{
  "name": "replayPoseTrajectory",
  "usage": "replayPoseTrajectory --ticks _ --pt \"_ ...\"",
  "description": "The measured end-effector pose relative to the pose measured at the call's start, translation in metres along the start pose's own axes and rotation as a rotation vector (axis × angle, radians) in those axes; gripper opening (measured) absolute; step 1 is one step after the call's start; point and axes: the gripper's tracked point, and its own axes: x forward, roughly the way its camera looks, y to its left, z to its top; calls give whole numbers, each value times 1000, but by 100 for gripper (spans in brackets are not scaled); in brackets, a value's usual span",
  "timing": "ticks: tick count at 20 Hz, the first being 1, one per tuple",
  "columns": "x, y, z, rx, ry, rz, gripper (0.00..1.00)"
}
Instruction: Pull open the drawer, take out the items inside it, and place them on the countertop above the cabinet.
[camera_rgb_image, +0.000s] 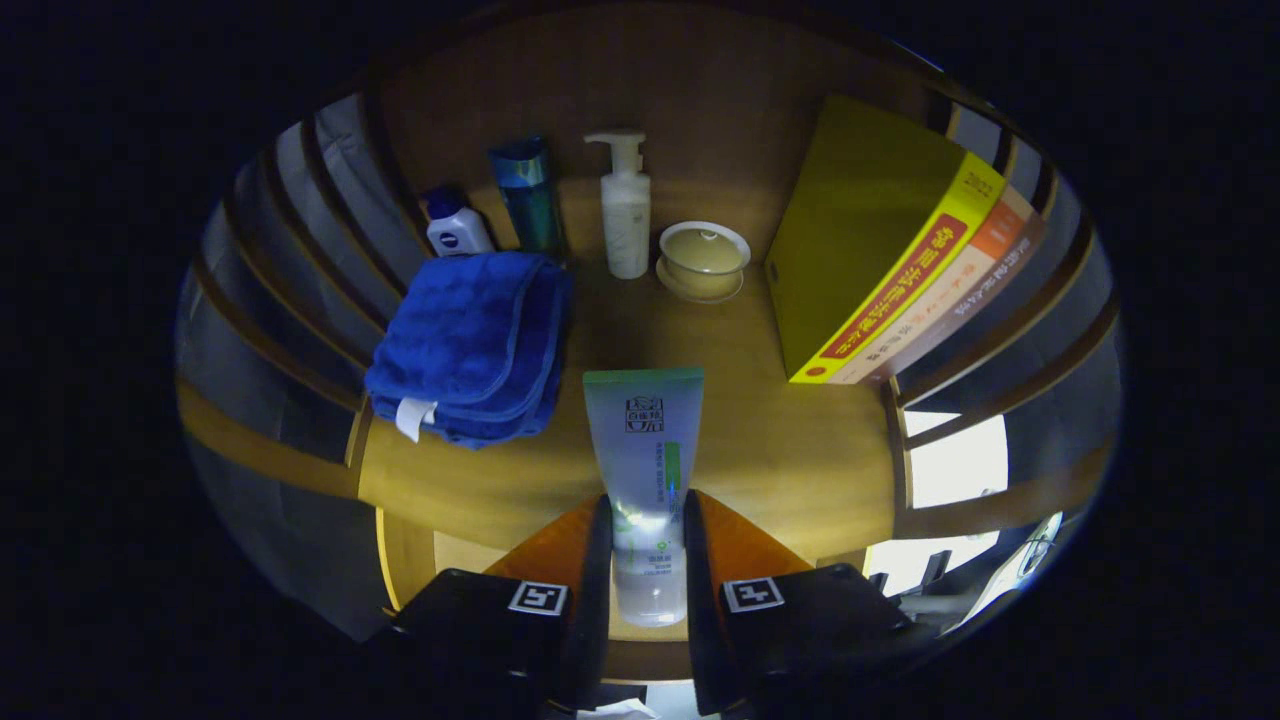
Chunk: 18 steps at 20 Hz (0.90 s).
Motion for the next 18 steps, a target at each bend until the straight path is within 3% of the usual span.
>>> replayPoseTrajectory --ticks 6,15,17,18 --pt "50 -3 0 21 57 -2 44" --pt "67 3 -3 40 73 1 50" --pt "62 2 1 43 47 0 56" --pt "60 2 1 44 43 0 64"
